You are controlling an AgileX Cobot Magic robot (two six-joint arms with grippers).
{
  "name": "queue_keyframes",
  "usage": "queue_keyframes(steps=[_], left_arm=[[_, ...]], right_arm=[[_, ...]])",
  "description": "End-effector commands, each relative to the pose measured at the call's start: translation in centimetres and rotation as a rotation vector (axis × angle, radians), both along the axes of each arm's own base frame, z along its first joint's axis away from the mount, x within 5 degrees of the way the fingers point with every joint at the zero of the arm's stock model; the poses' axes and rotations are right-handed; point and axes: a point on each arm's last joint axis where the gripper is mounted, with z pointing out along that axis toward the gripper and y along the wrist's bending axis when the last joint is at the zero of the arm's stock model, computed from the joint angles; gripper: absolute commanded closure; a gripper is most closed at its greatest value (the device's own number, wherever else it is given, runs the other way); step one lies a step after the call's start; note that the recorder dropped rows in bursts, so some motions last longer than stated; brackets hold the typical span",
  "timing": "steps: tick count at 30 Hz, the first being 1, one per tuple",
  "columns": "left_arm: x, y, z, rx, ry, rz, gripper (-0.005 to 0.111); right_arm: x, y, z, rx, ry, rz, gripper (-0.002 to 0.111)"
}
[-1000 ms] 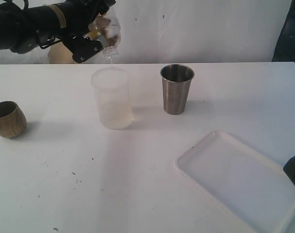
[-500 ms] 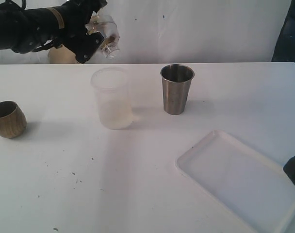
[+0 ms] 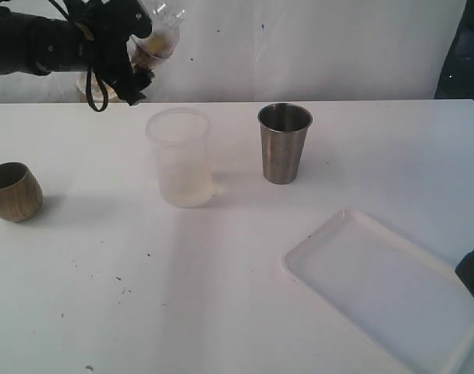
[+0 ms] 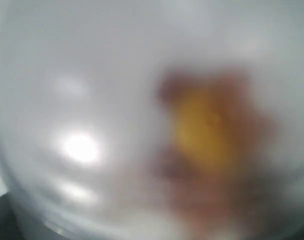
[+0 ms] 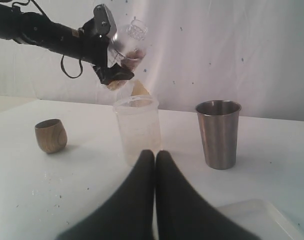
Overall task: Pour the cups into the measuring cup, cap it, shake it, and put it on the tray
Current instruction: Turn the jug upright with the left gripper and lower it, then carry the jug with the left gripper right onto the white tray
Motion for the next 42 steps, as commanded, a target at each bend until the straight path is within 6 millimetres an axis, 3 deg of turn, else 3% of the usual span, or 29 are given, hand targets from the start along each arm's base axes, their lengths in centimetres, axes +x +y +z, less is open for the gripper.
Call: queue_keyframes(steps=[1,7,12,16,21,27,31,35,38,42], left_arm=[[-1.0,0.2,2.1,-0.131,0.071,0.068,0.107],[-1.8,1.9,4.4,-0.582,0.188,0.322,0.107],[-2.4,4.2,5.5,-0.732,0.268,0.459,0.107],[-3.7,4.6,5.8,-0.832,0.29,0.482,0.107],[-6.8,5.5,5.7,-0.987,0.201,0.484,0.107],[-11.4,7.1,4.1,-1.145,0.089,0.516,0.107],[-14.7,7.0,3.1,-1.192,0.034,0.476,0.107],[-18.1,5.9,2.5,-1.122,-0.003,0.339,0.107],[-21.2,3.8,2.2,-1.003,0.027,0.121,0.107],[-23.5,0.8,2.0,-0.878,0.107,-0.156,0.107]], right_arm=[[0.0,-0.1,0.0,0.005,-0.019,-0.015,0.108],[0.0,-0.1,0.0,0.005,-0.019,-0.015,0.108],[0.0,-0.1,0.0,0.005,-0.019,-0.015,0.108],[0.0,-0.1,0.0,0.004,-0.017,-0.015,0.108],[0.0,-0.1,0.0,0.004,-0.017,-0.015,0.108],[0.0,-0.1,0.0,0.008,-0.015,-0.015,0.108],[0.0,-0.1,0.0,0.007,-0.013,-0.014,0.108],[0.0,-0.1,-0.1,0.005,-0.009,-0.013,0.108],[0.0,-0.1,-0.1,0.001,-0.001,-0.012,0.108],[0.0,-0.1,-0.2,-0.002,0.006,-0.01,0.108]])
